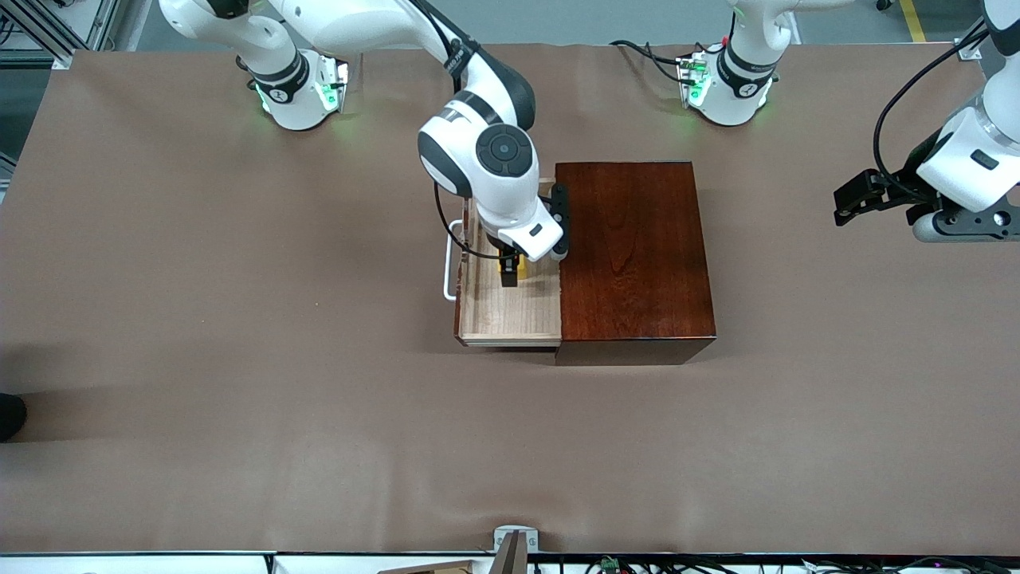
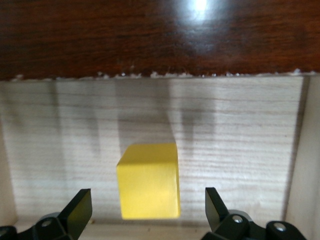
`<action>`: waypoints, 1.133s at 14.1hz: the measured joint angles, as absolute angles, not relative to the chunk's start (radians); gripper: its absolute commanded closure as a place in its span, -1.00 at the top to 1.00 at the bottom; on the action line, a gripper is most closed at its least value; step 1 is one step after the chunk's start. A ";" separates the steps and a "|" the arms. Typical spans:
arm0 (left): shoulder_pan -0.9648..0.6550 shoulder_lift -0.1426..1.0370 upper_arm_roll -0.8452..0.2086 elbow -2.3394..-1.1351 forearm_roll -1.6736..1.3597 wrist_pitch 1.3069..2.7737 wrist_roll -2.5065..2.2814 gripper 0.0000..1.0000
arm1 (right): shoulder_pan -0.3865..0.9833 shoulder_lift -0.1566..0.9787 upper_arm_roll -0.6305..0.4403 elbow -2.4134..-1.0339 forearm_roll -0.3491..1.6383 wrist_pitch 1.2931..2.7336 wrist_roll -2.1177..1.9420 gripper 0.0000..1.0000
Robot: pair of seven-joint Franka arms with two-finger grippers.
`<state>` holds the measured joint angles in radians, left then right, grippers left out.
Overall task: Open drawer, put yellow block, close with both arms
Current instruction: 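Raise the right gripper out of the drawer and withdraw it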
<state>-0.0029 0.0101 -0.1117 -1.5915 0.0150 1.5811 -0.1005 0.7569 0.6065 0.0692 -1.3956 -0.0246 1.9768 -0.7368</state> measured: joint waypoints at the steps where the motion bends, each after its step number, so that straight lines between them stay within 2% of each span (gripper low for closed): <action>1: -0.003 0.011 -0.112 -1.592 0.015 1.581 -0.101 1.00 | 0.757 0.594 0.067 -1.395 -0.025 1.962 -0.737 1.00; 6: -0.010 0.016 -0.118 -1.592 0.014 1.582 -0.101 1.00 | 0.703 0.514 0.037 -1.394 -0.027 1.886 -0.732 1.00; 12: -0.020 0.020 -0.190 -1.590 0.014 1.582 -0.101 1.00 | 0.442 0.427 0.027 -1.427 -0.030 1.866 -0.733 1.00; 16: -0.025 0.039 -0.301 -1.590 0.012 1.586 -0.104 1.00 | 0.303 0.388 0.028 -1.430 -0.029 1.849 -0.604 1.00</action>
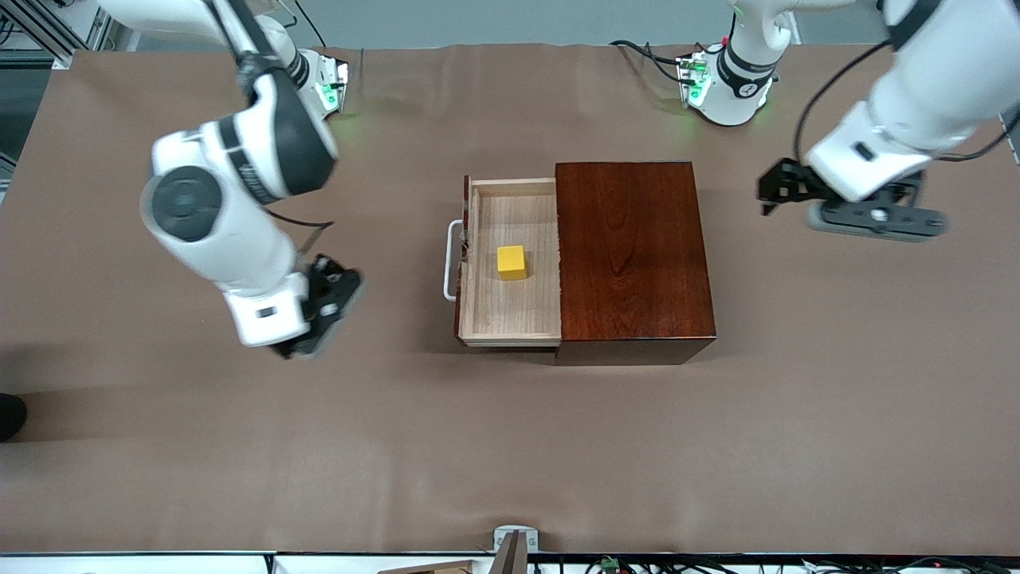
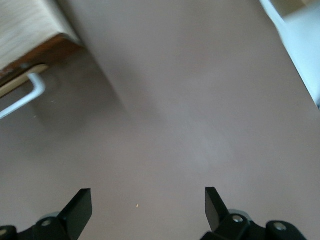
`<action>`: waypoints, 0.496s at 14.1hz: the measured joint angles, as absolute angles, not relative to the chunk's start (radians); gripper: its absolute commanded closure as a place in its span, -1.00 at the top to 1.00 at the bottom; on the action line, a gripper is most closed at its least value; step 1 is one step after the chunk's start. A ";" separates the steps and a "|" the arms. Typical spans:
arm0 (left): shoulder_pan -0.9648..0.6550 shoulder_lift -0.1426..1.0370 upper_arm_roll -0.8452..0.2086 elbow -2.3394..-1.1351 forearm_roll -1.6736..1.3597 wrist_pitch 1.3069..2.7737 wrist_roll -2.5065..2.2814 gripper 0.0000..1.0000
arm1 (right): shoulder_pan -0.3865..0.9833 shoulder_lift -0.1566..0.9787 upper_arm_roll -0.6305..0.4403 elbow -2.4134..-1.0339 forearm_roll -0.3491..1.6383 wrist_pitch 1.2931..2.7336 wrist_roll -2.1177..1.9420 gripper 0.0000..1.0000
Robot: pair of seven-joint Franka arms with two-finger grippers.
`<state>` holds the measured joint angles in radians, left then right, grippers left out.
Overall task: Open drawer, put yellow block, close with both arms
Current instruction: 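Raise the right gripper out of the drawer and withdraw it, then move the left gripper over the drawer front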
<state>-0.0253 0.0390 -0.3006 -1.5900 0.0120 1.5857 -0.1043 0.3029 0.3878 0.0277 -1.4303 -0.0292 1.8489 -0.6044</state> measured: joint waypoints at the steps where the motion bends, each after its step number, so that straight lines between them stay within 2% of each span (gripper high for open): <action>1: -0.026 0.047 -0.337 -1.590 0.011 1.592 -0.105 1.00 | 0.284 0.375 0.028 -1.432 -0.030 1.827 -0.546 1.00; 4: -0.034 0.096 -0.449 -1.565 0.011 1.623 -0.102 1.00 | 0.217 0.328 0.024 -1.435 -0.037 1.755 -0.425 1.00; 7: -0.102 0.186 -0.521 -1.493 0.011 1.632 -0.085 1.00 | 0.086 0.286 0.021 -1.439 -0.038 1.708 -0.409 1.00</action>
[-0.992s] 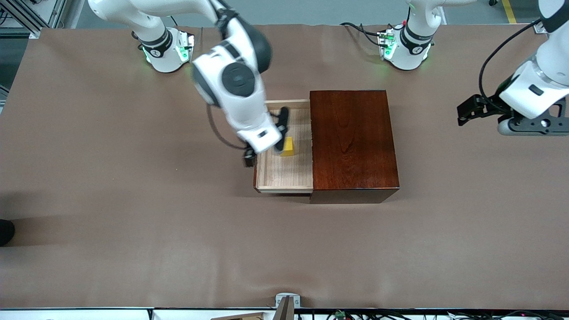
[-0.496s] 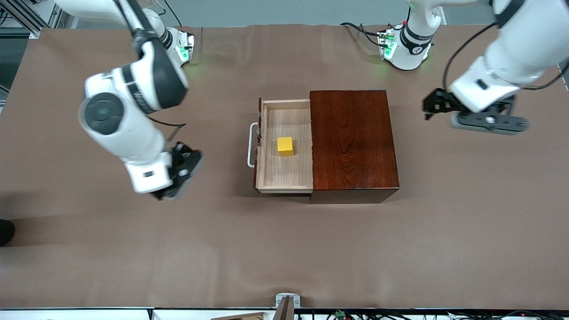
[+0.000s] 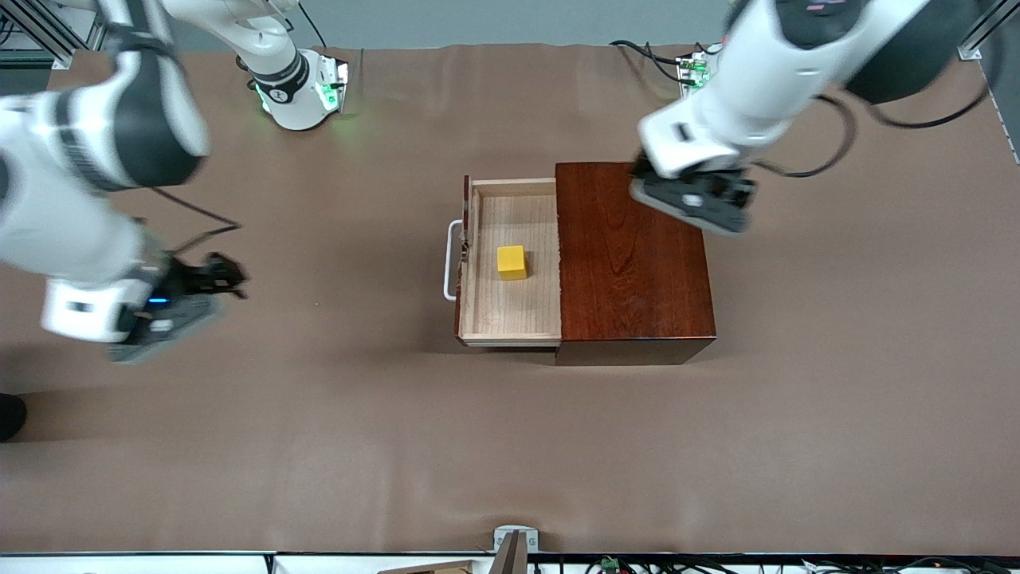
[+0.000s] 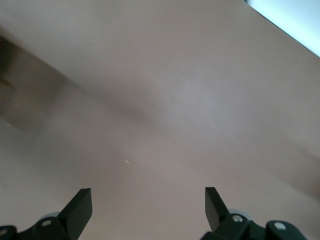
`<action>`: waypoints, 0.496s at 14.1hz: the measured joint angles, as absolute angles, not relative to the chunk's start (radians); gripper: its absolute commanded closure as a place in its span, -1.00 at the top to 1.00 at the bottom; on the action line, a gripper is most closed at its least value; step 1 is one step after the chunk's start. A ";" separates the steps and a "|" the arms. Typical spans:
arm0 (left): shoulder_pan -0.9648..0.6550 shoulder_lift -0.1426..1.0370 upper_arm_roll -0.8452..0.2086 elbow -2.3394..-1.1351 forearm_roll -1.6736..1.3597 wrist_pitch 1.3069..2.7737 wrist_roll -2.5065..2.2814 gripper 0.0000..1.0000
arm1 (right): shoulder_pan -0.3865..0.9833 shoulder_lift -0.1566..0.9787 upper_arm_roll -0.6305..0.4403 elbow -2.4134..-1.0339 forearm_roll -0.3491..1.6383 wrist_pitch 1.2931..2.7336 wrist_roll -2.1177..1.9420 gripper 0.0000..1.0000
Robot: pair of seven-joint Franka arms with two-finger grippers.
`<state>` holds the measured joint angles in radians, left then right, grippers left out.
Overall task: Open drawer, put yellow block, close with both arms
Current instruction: 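Move the left gripper over the drawer front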
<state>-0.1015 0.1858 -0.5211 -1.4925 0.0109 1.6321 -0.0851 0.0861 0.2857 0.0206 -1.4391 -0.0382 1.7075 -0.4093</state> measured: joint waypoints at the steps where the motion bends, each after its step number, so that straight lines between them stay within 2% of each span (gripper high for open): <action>1: -0.144 0.218 -0.527 -1.462 0.011 1.638 -0.048 1.00 | 0.052 0.271 0.020 -1.445 -0.038 1.698 -0.410 1.00; 7: -0.387 0.433 -0.529 -1.328 0.011 1.866 0.290 1.00 | 0.004 0.064 -0.003 -1.571 -0.038 1.633 -0.321 1.00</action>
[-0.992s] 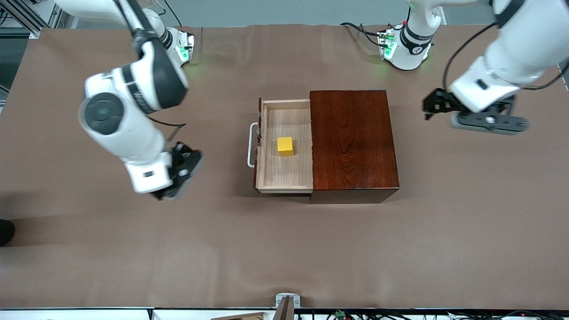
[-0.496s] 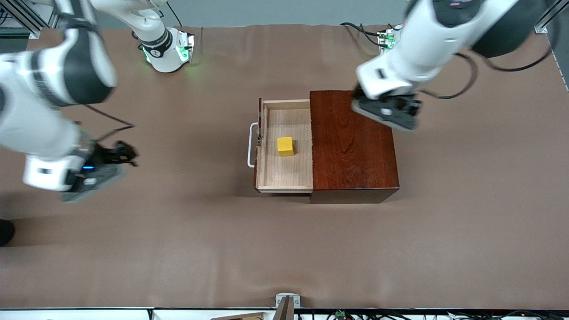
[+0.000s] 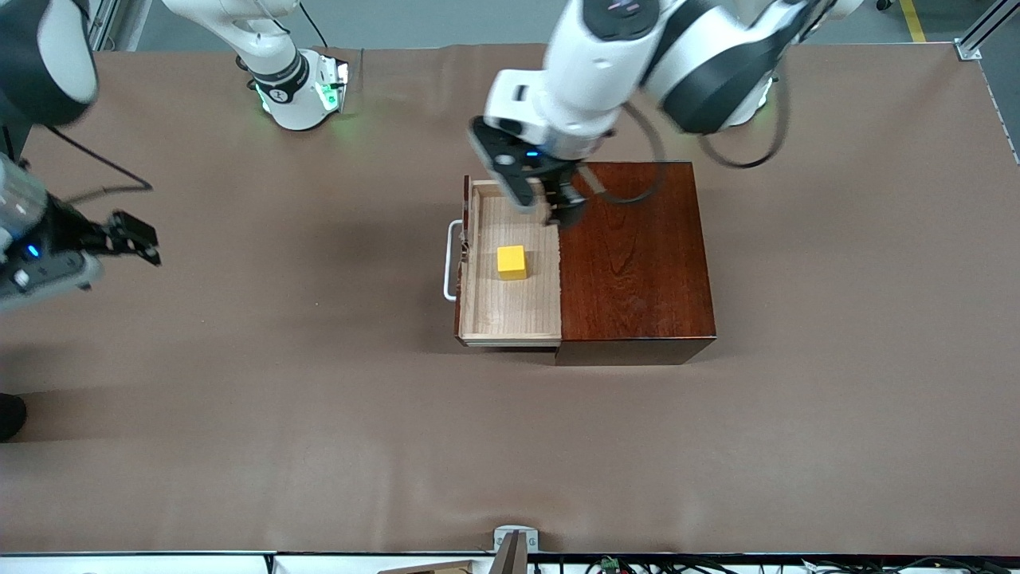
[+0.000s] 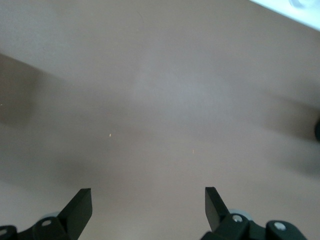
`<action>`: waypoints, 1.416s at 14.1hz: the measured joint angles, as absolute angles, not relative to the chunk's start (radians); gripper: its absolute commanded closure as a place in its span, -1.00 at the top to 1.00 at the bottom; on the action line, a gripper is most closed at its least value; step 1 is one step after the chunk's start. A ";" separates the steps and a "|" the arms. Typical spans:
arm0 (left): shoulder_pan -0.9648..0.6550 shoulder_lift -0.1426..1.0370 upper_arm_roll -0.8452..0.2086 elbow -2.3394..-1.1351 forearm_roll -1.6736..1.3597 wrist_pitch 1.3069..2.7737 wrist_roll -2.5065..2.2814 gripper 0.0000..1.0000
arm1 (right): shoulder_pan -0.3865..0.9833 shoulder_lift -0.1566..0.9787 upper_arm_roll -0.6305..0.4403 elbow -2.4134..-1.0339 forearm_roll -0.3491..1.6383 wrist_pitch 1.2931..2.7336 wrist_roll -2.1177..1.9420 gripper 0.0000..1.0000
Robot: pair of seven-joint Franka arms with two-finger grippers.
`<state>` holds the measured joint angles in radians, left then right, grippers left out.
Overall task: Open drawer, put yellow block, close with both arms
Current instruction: 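Move the left gripper over the drawer front, then push the drawer closed into the wooden box with the left gripper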
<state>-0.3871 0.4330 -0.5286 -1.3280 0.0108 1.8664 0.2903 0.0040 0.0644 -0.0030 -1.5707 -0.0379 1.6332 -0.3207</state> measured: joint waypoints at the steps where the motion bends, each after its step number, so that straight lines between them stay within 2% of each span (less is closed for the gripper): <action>1: -0.422 0.475 -0.528 -1.311 0.011 1.908 0.345 1.00 | 0.011 0.037 -0.019 -1.581 -0.038 1.605 -0.296 1.00; 6: -0.540 0.615 -0.498 -1.264 0.011 2.060 0.590 1.00 | 0.046 0.002 -0.064 -1.577 -0.036 1.497 -0.198 1.00; 12: -0.729 0.747 -0.262 -1.257 0.011 2.228 0.663 1.00 | 0.046 -0.004 -0.071 -1.532 0.008 1.454 -0.086 1.00; 20: -0.746 0.791 -0.217 -1.253 0.014 2.245 0.679 1.00 | 0.039 -0.003 -0.079 -1.537 0.038 1.463 -0.060 1.00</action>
